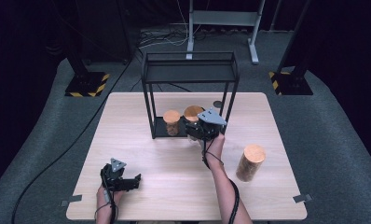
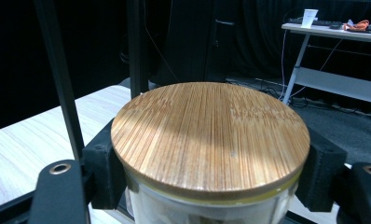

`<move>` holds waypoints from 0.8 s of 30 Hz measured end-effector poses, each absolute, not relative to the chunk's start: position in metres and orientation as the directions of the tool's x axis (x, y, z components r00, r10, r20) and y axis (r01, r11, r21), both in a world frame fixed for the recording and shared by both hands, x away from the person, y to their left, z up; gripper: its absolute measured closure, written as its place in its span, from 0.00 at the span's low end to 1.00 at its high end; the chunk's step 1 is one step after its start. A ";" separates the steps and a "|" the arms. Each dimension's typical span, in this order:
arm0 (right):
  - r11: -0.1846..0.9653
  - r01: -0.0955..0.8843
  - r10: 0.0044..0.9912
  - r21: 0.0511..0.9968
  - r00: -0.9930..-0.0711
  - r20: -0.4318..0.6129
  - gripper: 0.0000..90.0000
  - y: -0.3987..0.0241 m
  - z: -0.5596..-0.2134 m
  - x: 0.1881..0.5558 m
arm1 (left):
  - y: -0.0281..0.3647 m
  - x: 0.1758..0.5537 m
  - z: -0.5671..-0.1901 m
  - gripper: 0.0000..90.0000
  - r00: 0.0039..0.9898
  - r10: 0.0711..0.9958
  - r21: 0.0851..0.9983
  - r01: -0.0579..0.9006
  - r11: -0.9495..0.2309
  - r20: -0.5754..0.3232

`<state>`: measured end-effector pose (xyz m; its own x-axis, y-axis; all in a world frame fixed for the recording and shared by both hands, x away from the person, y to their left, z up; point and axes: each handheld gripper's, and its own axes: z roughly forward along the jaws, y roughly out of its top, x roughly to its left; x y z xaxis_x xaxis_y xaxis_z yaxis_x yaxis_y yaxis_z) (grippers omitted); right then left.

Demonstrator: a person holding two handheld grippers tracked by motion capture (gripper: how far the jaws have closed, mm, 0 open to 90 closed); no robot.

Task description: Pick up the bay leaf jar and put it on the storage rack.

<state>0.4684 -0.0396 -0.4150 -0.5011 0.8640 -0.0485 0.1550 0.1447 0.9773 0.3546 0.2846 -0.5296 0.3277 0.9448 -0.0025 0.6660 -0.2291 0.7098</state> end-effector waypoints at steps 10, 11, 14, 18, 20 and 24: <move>0.138 0.165 0.864 0.976 -0.502 -0.038 0.28 -0.032 -0.415 0.480 | 0.285 0.355 -0.530 0.00 0.328 0.945 0.710 0.666 -0.229 -0.003; 0.140 0.167 0.864 0.976 -0.502 -0.038 0.28 -0.031 -0.415 0.481 | 0.285 0.355 -0.530 0.00 0.328 0.945 0.710 0.666 -0.229 -0.003; 0.145 0.171 0.864 0.975 -0.503 -0.040 0.28 -0.028 -0.415 0.485 | 0.285 0.355 -0.530 0.00 0.328 0.945 0.710 0.666 -0.229 -0.003; 0.145 0.176 0.865 0.974 -0.500 -0.038 0.28 -0.025 -0.414 0.490 | 0.285 0.355 -0.530 0.00 0.328 0.945 0.710 0.666 -0.229 -0.003; 0.145 0.178 0.866 0.973 -0.498 -0.038 0.28 -0.024 -0.414 0.493 | 0.285 0.355 -0.530 0.00 0.328 0.945 0.710 0.666 -0.229 -0.003; 0.147 0.184 0.867 0.972 -0.497 -0.037 0.28 -0.022 -0.414 0.498 | 0.285 0.355 -0.530 0.00 0.328 0.945 0.710 0.665 -0.229 -0.002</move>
<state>0.4981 -0.0222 -0.4142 -0.4966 0.8672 -0.0369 0.1841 0.1468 0.9719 0.3546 0.2846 -0.5296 0.3280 0.9447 -0.0022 0.6655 -0.2294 0.7103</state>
